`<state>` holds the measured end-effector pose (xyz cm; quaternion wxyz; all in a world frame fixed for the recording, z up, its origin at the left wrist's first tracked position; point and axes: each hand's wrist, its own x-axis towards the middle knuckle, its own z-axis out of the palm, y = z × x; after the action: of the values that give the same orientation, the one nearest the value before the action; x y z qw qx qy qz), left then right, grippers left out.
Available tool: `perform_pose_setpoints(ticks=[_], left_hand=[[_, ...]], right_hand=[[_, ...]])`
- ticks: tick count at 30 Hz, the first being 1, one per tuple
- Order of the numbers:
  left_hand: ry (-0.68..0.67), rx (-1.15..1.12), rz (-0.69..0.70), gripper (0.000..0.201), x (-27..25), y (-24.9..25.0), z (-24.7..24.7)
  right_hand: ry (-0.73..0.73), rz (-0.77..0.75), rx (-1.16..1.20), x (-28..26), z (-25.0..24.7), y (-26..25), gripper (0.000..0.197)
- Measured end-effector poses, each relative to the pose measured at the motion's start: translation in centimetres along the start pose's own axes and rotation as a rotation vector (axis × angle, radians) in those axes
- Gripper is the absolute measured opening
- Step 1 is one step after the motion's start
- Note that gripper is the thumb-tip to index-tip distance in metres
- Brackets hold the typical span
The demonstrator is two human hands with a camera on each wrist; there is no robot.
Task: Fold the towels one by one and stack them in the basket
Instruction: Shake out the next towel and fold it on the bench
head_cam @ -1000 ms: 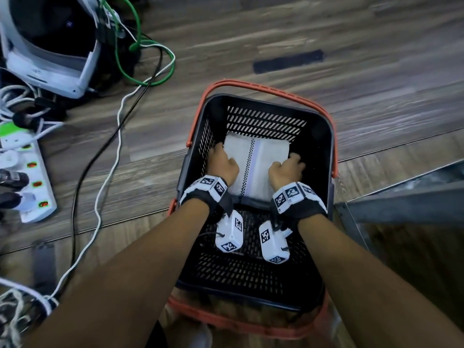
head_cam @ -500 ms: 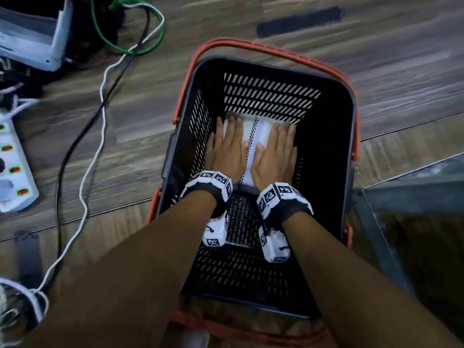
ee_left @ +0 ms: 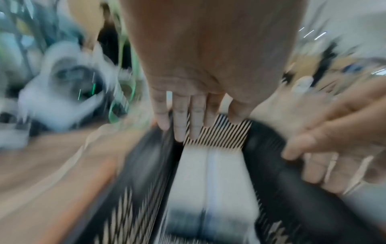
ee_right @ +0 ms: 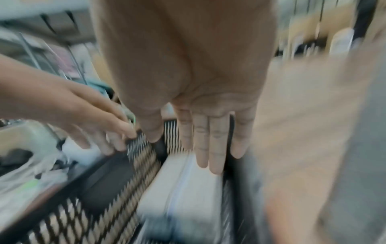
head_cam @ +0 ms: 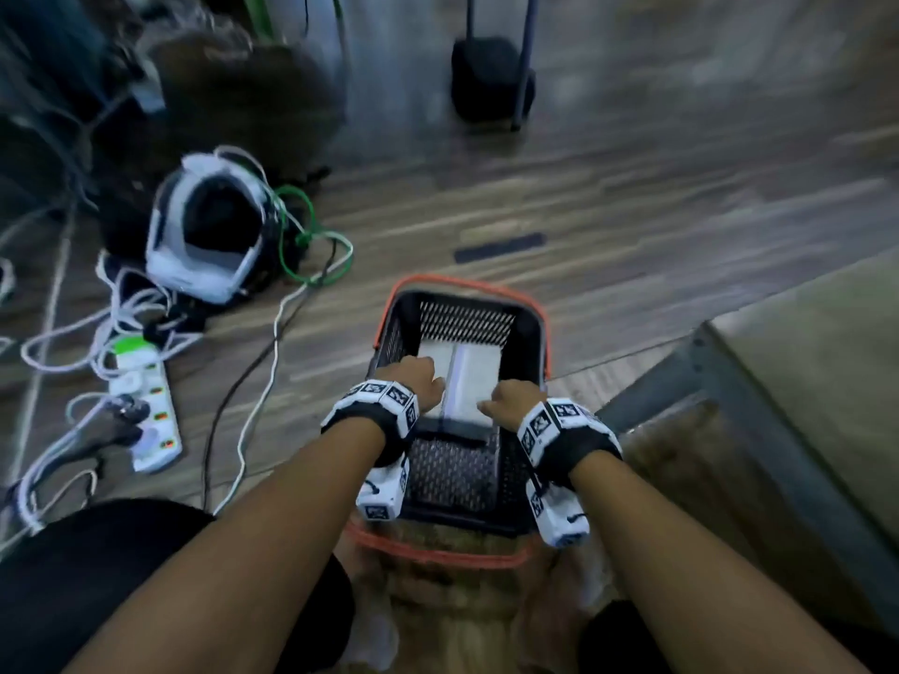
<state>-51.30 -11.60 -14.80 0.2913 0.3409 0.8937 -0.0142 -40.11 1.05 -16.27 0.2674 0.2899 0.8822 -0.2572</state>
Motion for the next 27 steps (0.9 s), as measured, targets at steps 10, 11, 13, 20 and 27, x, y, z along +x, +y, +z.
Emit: perform_pose_setpoints(ticks=[10,11,13,20,27], left_hand=[[0.361,0.029,0.376,0.040,-19.3,13.6,-17.7],[0.392,0.051,0.406,0.041,-21.1,15.0,-18.6],[0.441,0.093,0.466,0.042,-24.4,17.7,-19.6],[0.496,0.208,0.752,0.043,-33.2,26.7,-19.7],[0.444,0.281,1.039,0.044,-38.3,34.9,-15.9]], right_hand=[[0.479,0.045,0.009,-26.1,-17.4,3.7,0.045],[0.518,0.050,0.012,-28.7,-18.3,4.3,0.045],[0.587,0.072,0.022,-33.7,-19.3,5.6,0.044],[0.759,0.215,0.093,-48.0,-17.8,11.4,0.038],[0.871,0.373,0.197,-58.2,-12.9,17.1,0.026]])
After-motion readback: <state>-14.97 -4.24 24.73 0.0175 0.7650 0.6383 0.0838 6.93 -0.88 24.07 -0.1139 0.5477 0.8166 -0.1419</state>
